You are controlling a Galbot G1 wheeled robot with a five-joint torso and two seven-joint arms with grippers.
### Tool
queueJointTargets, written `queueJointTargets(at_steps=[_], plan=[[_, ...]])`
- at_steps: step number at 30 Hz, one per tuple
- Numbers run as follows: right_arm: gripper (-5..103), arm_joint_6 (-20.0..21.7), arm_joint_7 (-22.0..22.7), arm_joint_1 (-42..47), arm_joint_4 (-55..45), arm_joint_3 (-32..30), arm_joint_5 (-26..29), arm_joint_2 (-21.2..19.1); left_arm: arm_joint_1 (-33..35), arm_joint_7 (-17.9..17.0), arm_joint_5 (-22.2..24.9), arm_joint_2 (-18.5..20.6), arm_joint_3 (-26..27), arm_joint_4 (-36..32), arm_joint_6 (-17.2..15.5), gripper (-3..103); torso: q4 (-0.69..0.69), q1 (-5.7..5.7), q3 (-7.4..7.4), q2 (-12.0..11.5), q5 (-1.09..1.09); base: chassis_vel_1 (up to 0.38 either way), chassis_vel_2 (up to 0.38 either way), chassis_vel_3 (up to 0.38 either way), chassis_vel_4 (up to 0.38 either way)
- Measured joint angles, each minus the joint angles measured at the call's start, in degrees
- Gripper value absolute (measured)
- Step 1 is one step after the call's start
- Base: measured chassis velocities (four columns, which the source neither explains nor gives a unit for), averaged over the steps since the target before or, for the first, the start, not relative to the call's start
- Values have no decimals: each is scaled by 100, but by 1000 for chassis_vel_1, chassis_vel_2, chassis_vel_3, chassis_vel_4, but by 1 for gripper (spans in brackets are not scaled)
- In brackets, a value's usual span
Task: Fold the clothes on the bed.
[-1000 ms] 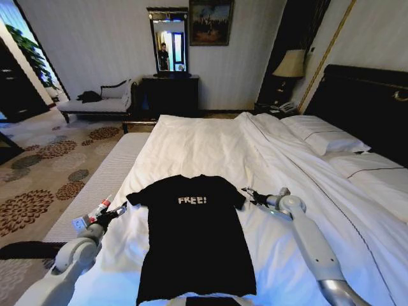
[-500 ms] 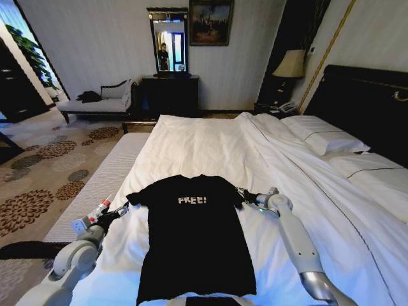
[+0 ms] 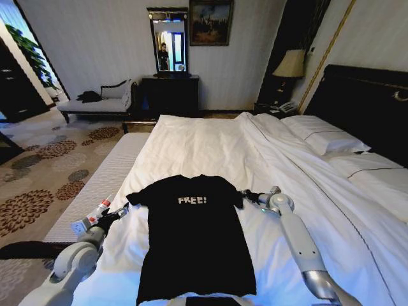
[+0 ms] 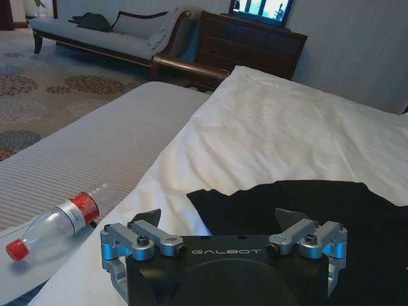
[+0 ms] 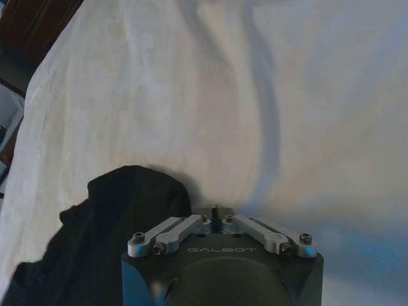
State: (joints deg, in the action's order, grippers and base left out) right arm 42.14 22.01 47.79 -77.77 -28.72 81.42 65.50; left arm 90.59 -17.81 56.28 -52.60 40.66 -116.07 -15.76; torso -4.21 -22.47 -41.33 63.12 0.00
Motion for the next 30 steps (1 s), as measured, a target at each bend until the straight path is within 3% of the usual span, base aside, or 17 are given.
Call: queueJointTargets(at_steps=[16,21,30], plan=[[0,-15,-261,301,-1082,473,-680,-305,177,85,-2,-96,265,-112,16,100,-1,0,0,0,0,0,0,0,0],[0,-197,-419,394,-1809,958,-1145,-488,206,107,-2,-137,316,-121,25,100,0,0,0,0,-1,0,0,0,0],[0,-555,-812,262,-2006,1904,-2167,-601,395,210,9,-184,560,-174,41,100,1,0,0,0,-1,0,0,0,0]])
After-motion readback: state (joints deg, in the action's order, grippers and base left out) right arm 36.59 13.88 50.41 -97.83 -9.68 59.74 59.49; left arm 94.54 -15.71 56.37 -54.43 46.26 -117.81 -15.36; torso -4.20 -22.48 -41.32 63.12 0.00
